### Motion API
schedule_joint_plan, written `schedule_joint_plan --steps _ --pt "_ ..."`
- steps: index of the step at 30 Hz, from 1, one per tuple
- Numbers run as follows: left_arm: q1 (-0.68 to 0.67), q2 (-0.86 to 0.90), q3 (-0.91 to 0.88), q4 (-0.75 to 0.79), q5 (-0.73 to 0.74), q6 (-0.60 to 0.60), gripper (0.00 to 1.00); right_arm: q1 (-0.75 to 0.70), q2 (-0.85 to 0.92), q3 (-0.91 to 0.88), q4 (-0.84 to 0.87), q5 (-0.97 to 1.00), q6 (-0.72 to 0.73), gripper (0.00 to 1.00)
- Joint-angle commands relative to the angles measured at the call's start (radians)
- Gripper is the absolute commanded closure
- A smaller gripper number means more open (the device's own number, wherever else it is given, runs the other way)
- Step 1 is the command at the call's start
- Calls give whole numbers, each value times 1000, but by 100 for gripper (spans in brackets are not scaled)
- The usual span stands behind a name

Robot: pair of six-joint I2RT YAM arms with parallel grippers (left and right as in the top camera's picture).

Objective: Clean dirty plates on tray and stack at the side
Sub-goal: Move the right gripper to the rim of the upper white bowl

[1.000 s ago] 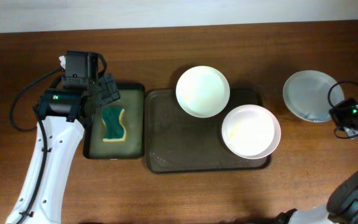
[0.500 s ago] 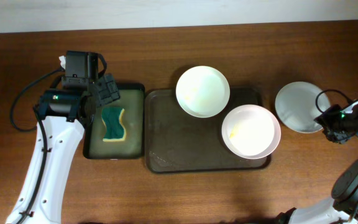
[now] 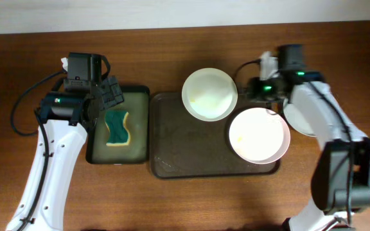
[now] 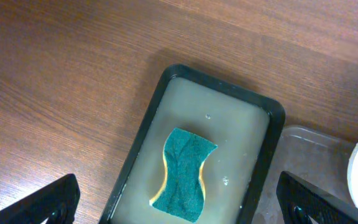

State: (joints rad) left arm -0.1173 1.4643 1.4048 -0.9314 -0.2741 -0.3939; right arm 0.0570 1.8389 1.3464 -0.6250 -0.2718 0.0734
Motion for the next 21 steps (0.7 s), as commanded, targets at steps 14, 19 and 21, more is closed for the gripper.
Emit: schedule_joint_plan --steps 14,19,21 --pt "2 -4 10 2 -10 -2 1 87 163 9 129 133 -5 73" --pt "2 -4 10 2 -10 -2 0 88 163 2 117 81 13 73" --pt "2 -4 10 2 -10 -2 1 88 163 -3 120 81 13 73"
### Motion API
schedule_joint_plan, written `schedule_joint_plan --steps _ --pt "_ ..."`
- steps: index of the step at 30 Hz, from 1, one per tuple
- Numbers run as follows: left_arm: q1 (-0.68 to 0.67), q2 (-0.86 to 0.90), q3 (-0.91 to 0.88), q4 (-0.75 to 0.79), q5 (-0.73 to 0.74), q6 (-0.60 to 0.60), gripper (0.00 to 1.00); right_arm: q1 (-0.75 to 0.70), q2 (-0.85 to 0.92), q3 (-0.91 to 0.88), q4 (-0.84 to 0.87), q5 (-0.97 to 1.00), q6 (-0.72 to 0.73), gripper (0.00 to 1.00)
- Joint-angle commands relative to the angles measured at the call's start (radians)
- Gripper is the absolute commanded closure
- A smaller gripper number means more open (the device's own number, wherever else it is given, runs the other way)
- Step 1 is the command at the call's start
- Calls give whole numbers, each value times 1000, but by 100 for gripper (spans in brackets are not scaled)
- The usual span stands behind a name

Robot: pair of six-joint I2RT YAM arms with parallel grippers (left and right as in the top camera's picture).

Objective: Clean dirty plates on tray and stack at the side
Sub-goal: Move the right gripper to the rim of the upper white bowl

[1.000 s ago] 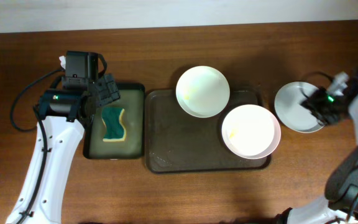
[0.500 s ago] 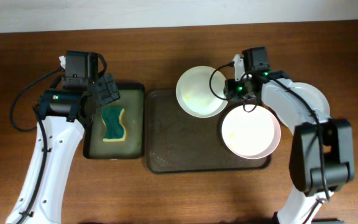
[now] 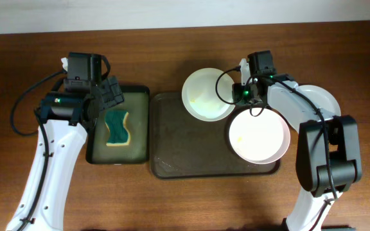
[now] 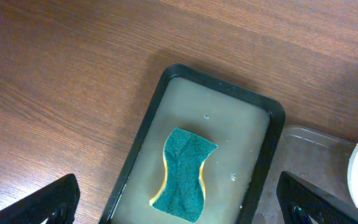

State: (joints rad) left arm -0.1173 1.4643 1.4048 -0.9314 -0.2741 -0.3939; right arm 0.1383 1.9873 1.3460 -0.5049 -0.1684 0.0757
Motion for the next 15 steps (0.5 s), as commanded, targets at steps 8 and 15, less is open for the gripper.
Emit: schedule_joint_plan --steps 8,15 --pt "2 -4 10 2 -10 -2 1 6 18 -20 40 -23 50 79" --pt "2 -4 10 2 -10 -2 0 7 18 -21 38 -23 64 83"
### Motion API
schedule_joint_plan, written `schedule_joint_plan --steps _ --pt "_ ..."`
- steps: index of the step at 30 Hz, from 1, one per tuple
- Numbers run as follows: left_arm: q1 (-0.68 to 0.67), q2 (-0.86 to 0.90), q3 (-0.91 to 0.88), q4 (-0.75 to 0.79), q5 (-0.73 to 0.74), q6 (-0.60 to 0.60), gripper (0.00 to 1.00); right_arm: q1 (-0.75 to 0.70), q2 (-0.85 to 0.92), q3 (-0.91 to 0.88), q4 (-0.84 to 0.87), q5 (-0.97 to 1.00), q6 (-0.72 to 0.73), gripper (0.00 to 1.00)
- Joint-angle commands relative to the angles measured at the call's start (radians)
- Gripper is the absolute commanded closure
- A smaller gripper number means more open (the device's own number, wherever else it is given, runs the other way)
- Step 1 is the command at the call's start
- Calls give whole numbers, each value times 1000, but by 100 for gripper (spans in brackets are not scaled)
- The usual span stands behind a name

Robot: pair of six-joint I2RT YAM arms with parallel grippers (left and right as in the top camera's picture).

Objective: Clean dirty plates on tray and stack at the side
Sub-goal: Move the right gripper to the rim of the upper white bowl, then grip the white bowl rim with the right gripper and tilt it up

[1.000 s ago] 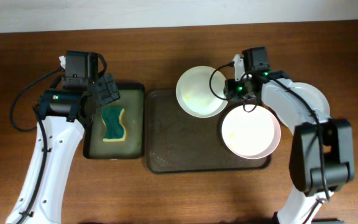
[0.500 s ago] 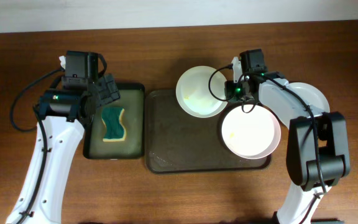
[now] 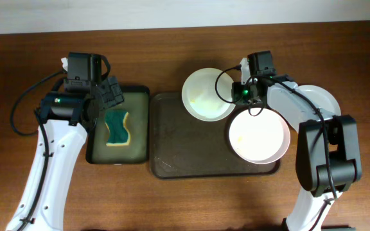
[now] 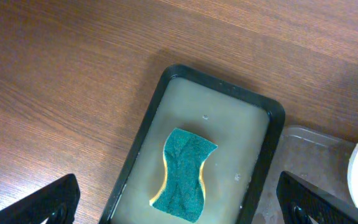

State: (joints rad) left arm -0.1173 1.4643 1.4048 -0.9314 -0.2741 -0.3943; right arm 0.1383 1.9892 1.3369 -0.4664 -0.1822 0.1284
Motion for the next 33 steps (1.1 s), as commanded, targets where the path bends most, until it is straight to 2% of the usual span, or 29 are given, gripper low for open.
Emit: schedule_joint_plan --steps 1,26,29,33 --pt "2 -4 10 2 -10 -2 0 6 16 -11 0 -9 11 83" --pt "2 -4 10 2 -10 -2 1 6 48 -12 19 -5 49 86" --pt "2 -4 10 2 -10 -1 0 6 61 -12 37 -9 60 96" --pt "2 -4 10 2 -10 -2 1 7 3 -9 28 -104 72 96"
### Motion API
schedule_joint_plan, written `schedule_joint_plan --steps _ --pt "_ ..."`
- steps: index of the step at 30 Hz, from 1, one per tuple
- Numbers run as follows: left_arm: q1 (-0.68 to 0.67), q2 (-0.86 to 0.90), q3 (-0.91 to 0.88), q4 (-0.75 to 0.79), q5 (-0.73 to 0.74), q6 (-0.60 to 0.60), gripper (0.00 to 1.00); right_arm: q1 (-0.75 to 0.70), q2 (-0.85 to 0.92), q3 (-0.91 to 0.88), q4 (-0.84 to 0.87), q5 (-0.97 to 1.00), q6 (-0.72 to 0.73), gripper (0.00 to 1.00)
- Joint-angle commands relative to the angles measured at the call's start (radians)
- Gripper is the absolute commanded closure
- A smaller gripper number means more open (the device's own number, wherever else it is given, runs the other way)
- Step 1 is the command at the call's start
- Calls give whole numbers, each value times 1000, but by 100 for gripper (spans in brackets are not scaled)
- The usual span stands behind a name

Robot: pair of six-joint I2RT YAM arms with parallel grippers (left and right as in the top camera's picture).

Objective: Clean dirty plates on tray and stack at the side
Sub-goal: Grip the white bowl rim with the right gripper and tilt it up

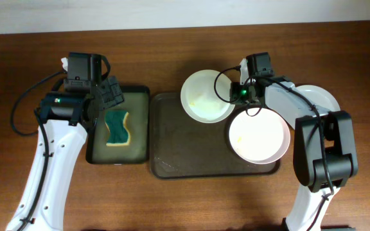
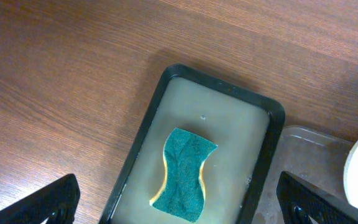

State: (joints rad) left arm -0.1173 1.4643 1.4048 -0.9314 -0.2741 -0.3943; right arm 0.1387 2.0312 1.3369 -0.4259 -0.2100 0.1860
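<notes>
Two white plates sit on the brown tray (image 1: 172,147): a far plate (image 1: 205,95) and a near plate (image 1: 259,136). My right gripper (image 1: 239,94) is at the far plate's right rim; whether its jaws hold the rim is hidden from above. My left gripper (image 2: 179,208) hangs open high above a green sponge (image 2: 184,174) that lies in murky water in a black basin (image 2: 272,118). Its fingertips (image 2: 48,199) stand far apart. The far plate's edge shows at the right of the left wrist view.
Another white plate (image 1: 320,102) lies on the wooden table right of the tray, partly under my right arm. The basin (image 1: 140,93) stands against the tray's left edge. Bare wood lies left of the basin and in front of the tray.
The far plate has shifted slightly left, showing more in the left wrist view. My right gripper stays at its rim. The left arm and sponge are unchanged.
At first my right gripper was over the gap between the tray and the side plate, covering part of that plate. Then it was at the far plate's right rim, with the side plate uncovered. It stayed there, and now the far plate sits a little further left.
</notes>
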Motion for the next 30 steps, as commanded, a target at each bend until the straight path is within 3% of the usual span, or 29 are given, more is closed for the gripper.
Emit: schedule_joint_plan --steps 1,6,12,23,30 --pt "2 -4 10 2 -11 -2 0 7 -62 -9 -21 -115 14 96" --pt "2 -4 10 2 -10 -2 0 21 -172 -9 -190 -195 59 96" --pt "2 -4 10 2 -10 -2 0 72 -160 -10 -320 -166 108 96" --pt "2 -4 10 2 -10 -2 1 198 -160 -15 -356 87 224 96" --pt "2 -4 10 2 -10 -2 1 203 -160 -42 -329 95 247 95"
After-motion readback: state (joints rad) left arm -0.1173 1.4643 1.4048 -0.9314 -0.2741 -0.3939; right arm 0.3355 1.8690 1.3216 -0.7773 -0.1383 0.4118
